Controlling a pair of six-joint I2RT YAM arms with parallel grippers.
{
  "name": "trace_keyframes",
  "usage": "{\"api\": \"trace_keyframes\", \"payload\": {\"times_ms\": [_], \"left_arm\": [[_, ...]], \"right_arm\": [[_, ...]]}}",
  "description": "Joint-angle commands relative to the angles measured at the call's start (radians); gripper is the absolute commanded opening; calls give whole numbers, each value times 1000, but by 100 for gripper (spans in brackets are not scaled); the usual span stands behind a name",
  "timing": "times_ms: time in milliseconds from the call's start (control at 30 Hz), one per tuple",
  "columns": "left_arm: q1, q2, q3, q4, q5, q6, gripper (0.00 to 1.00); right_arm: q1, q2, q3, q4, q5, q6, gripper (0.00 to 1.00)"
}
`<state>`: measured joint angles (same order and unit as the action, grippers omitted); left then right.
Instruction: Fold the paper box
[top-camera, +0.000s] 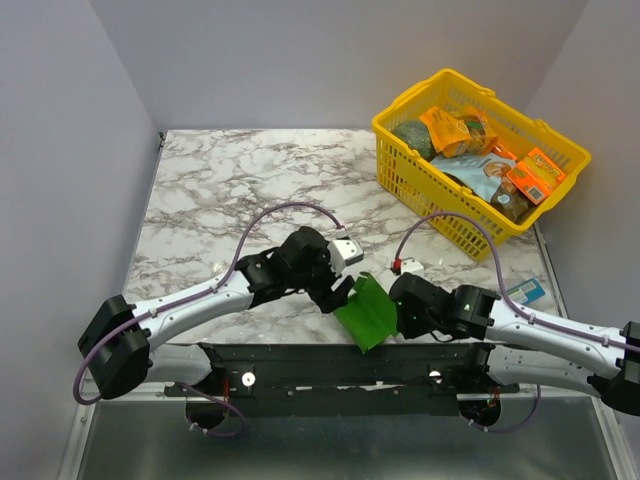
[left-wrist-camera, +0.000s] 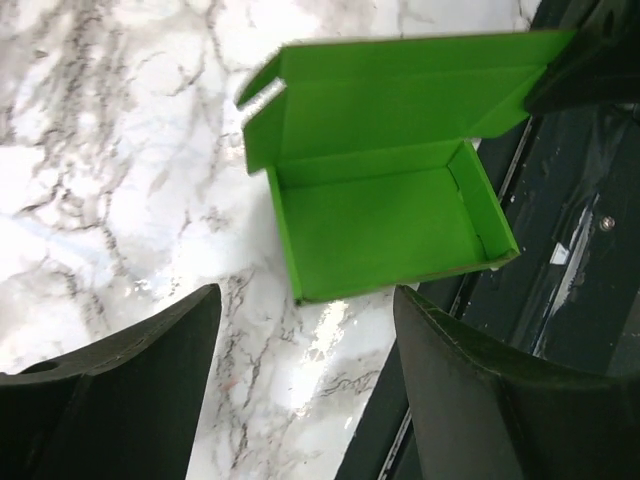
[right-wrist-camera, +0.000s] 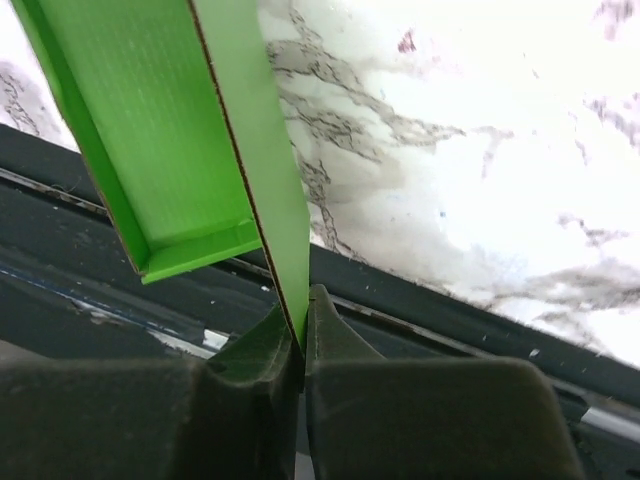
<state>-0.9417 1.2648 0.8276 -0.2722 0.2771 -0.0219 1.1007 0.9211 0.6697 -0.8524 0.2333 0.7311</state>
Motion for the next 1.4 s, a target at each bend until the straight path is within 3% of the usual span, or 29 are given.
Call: {"api": "trace_keyframes", "payload": {"times_ms": [0, 133, 367, 667, 767, 933, 967, 1100, 1133, 1167, 1233, 1367], "left_arm": [[49, -59, -12, -13, -1, 43, 82], [75, -82, -21, -34, 34, 83, 88], [122, -110, -21, -64, -47, 112, 91], [159, -113, -13, -82, -162, 99, 80], [165, -119, -18, -67, -121, 97, 68], [164, -120, -31, -18, 11, 85, 57], [165, -119, -33, -13, 22, 82, 49], [165, -104, -36, 7, 71, 68, 42], [165, -94, -36, 10, 80, 66, 36], [165, -90, -36, 11, 86, 62, 24], [165, -65, -33, 10, 79, 43, 12], [161, -21, -19, 28, 1, -39, 0]], "right_arm": [[8, 45, 57, 117, 11, -148, 11], [8, 103, 122, 167, -8, -346, 11], [8, 179, 195, 197, -54, -492, 11], [8, 176, 208, 191, -69, -506, 11], [8, 180, 214, 193, -72, -506, 11], [8, 188, 218, 191, -65, -518, 11], [8, 190, 220, 191, -60, -518, 11], [8, 202, 226, 184, -40, -515, 11], [8, 206, 228, 182, -26, -509, 11], [8, 216, 232, 178, 12, -501, 11], [7, 229, 252, 155, 63, -474, 10], [7, 262, 284, 147, 222, -401, 9]]}}
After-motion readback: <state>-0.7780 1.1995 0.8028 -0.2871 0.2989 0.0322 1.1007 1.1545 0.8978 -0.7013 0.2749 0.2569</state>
